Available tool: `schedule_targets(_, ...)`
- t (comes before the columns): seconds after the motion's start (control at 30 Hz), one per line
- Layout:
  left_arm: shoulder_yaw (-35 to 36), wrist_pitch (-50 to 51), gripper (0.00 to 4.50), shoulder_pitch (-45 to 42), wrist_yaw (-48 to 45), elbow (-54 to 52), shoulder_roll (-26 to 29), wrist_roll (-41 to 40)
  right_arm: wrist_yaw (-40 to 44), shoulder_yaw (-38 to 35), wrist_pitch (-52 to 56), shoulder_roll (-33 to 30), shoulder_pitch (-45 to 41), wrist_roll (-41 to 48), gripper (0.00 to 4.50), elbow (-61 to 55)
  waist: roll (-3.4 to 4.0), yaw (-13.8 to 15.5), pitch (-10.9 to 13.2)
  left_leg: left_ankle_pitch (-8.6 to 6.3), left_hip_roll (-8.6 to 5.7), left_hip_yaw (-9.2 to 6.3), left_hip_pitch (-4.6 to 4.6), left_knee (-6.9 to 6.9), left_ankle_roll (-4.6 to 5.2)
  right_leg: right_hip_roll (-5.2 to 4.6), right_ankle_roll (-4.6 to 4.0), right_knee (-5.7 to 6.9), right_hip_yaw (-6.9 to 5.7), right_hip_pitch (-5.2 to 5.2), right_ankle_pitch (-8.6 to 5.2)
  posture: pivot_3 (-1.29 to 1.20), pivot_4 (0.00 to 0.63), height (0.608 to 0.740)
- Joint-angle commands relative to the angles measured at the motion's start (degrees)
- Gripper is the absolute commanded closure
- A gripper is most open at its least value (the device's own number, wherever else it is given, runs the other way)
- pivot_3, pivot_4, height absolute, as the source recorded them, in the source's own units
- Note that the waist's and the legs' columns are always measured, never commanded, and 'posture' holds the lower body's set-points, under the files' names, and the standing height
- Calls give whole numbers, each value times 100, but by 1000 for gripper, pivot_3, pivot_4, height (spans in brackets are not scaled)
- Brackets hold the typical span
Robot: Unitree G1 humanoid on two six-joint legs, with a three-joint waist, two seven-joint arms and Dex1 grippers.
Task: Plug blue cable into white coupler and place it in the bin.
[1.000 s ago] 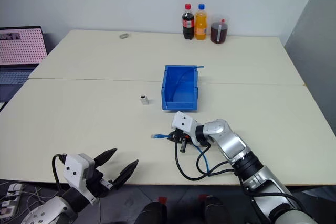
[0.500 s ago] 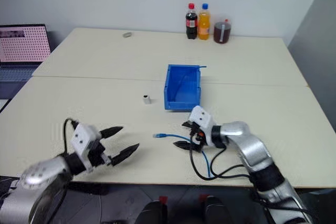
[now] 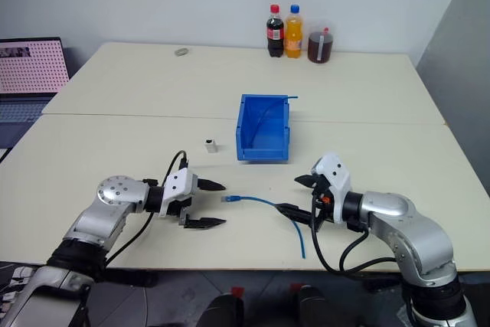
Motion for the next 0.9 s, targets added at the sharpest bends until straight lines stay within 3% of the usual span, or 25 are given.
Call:
schedule_targets(0.03, -199, -492, 0, -256, -283, 741, -201, 266, -198, -252, -13, -82, 119, 177, 16, -258, 3, 8, -3, 0, 0, -1, 1, 1, 0, 0, 0, 0, 0, 3, 0, 0, 150, 740)
schedule_targets(0.33, -232, -955, 1798, -786, -463, 1695, -469, 475, -502, -321, 8, -117, 203, 390, 0, -285, 8, 12, -10, 1, -4, -4, 15, 7, 2, -2, 13, 1, 0, 21, 7, 0, 150, 740)
schedule_targets(0.47, -185, -943, 2531, -742, -490, 1718, -388, 480, -525, -259, -71, -174, 206, 447, 0, -229, 8, 5, -12, 2, -4, -4, 18, 7, 3, -1, 16, 2, 1, 22, 8, 0, 150, 740)
schedule_targets(0.7, -125, -811, 4187, -593, -500, 1557, -156, 461, -506, -200, -139, -182, 98, 471, 0, -69, 8, -10, -12, 2, 0, -4, 21, 5, 3, 2, 15, 4, 2, 22, 8, 0, 150, 740)
schedule_targets(0.9, -33, -628, 4268, -498, -460, 1420, -84, 354, -450, -102, -182, -159, -60, 478, 0, 69, 10, -43, -13, 2, 7, -4, 26, 2, 4, 10, 13, 6, 3, 22, 7, 0, 150, 740)
